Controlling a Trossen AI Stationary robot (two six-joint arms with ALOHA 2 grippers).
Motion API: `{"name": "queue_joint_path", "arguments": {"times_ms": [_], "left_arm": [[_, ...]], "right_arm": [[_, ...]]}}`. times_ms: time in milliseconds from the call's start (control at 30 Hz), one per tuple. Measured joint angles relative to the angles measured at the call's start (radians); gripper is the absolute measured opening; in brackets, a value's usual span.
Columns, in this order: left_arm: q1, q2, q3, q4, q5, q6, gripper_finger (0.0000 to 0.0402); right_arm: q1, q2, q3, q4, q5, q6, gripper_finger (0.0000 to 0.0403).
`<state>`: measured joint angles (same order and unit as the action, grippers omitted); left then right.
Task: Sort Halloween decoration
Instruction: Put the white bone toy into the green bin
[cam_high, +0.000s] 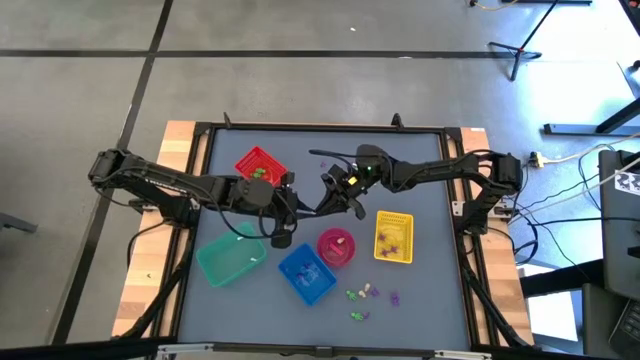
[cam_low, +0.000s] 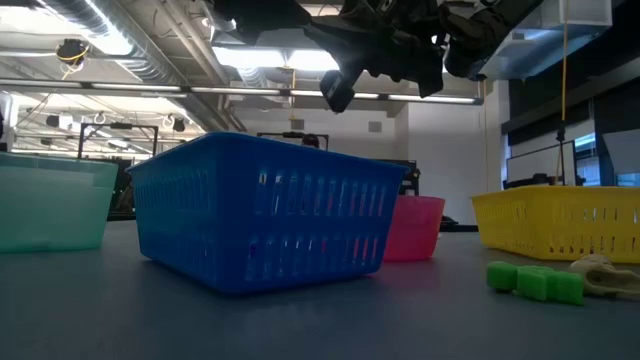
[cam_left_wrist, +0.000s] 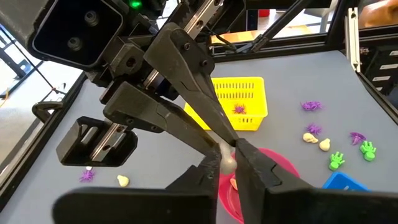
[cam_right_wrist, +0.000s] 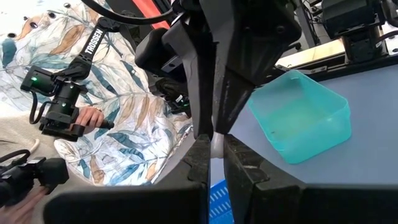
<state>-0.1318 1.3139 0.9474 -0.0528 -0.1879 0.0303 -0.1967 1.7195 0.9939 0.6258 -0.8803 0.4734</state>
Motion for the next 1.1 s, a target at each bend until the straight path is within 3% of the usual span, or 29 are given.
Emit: {"name": "queue_joint_path", "arguments": {"times_ms": [500, 833, 1100], "left_arm": [[0.001, 0.000, 0.000, 0.000, 0.000, 0.000, 0.0006], [0.001, 0.000, 0.000, -0.004, -0.001, -0.001, 0.0006], [0.001, -0.021, 0.000, -0.062, 0.053, -0.126, 0.0006]], "right_arm": [[0.000, 0.000, 0.000, 0.000, 0.000, -0.008, 0.0030], [0.000, 0.000, 0.000, 0.000, 0.074, -0.010, 0.0133], [-0.054, 0.000, 0.000, -0.002, 0.015, -0.008, 0.0147]]}}
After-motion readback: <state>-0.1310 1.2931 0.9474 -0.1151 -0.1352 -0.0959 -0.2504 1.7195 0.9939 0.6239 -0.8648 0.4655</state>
